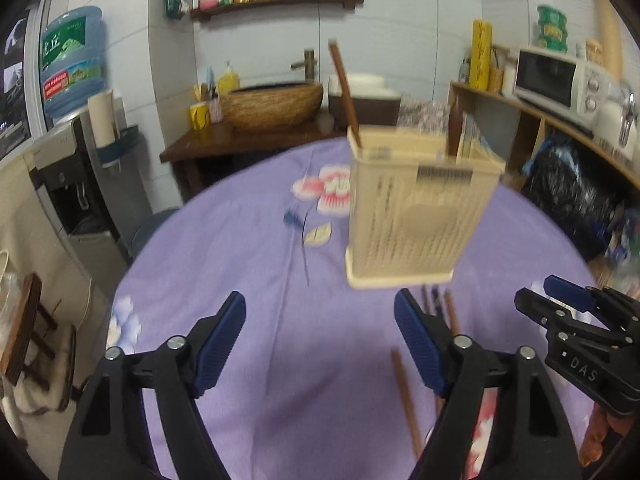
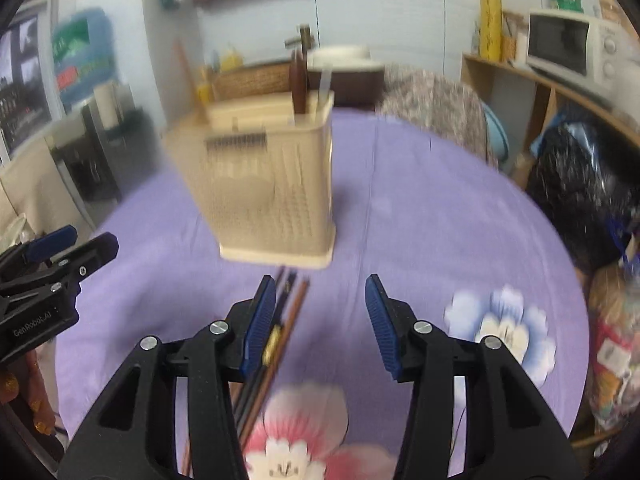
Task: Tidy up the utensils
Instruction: 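Open both tools and move them back to the chopstick pile, then grasp a brown chopstick with the left tool while the right tool grasps another chopstick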
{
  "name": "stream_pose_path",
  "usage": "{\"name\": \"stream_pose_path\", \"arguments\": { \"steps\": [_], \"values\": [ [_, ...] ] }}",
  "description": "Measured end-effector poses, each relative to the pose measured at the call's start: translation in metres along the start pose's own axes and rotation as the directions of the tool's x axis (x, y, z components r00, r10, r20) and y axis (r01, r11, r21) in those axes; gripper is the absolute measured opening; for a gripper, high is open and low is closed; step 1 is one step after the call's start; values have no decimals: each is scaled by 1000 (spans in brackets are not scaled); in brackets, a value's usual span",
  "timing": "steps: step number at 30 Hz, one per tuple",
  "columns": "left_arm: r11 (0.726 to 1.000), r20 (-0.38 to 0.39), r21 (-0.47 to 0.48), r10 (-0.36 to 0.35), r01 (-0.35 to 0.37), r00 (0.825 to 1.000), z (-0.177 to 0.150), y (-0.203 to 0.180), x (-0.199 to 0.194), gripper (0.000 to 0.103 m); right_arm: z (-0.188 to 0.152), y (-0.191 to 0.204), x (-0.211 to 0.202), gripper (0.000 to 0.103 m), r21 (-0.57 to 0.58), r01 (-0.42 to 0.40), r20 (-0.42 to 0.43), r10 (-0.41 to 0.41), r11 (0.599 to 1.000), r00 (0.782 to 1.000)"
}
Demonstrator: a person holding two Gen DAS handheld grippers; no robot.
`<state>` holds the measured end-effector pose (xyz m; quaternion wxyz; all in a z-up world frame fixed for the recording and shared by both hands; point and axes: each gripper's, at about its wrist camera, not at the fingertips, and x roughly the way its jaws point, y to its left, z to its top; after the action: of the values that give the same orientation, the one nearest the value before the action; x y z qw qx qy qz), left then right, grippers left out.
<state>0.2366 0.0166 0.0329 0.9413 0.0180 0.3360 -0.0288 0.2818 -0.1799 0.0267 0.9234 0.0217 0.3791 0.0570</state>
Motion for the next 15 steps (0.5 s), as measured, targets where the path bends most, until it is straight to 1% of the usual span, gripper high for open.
{"name": "stream_pose_path", "arguments": {
  "steps": [1, 3, 4, 6, 7, 11, 12, 13, 15],
  "values": [
    [1000, -41, -6, -5, 5, 999, -13, -1, 6, 67, -9, 2, 3, 47, 0, -1, -28, 1, 1000, 1000],
    [1000, -98, -17, -28, 26, 995, -29, -2, 13, 57, -32, 8, 11, 47, 12, -16, -97, 17, 1000, 995],
    [999, -123, -16, -32, 31, 992, -38, -4, 18, 55, -38, 10, 13, 47, 21, -17, -114, 20, 1000, 993],
    [1000, -147, -7, -22, 22, 989, -48, -6, 22, 51, -52, 19, 18, 47, 15, -28, -154, 30, 1000, 988],
    [1000, -162, -8, -24, 23, 986, -53, -7, 24, 50, -56, 22, 20, 47, 11, -24, -164, 25, 1000, 986],
    [999, -179, -27, -41, 37, 983, -61, -6, 25, 50, -70, 31, 29, 48, 12, -9, -207, 11, 1000, 978],
    [999, -183, -22, -40, 36, 982, -63, -8, 25, 50, -71, 33, 29, 48, 9, -13, -203, 14, 1000, 979],
    [999, -186, -17, -38, 36, 982, -63, -11, 26, 50, -71, 35, 29, 48, 0, -8, -201, 7, 1000, 980],
    [999, -190, -13, -36, 35, 981, -65, -12, 25, 50, -69, 35, 29, 48, -37, 24, -209, -31, 999, 978]
  ]
}}
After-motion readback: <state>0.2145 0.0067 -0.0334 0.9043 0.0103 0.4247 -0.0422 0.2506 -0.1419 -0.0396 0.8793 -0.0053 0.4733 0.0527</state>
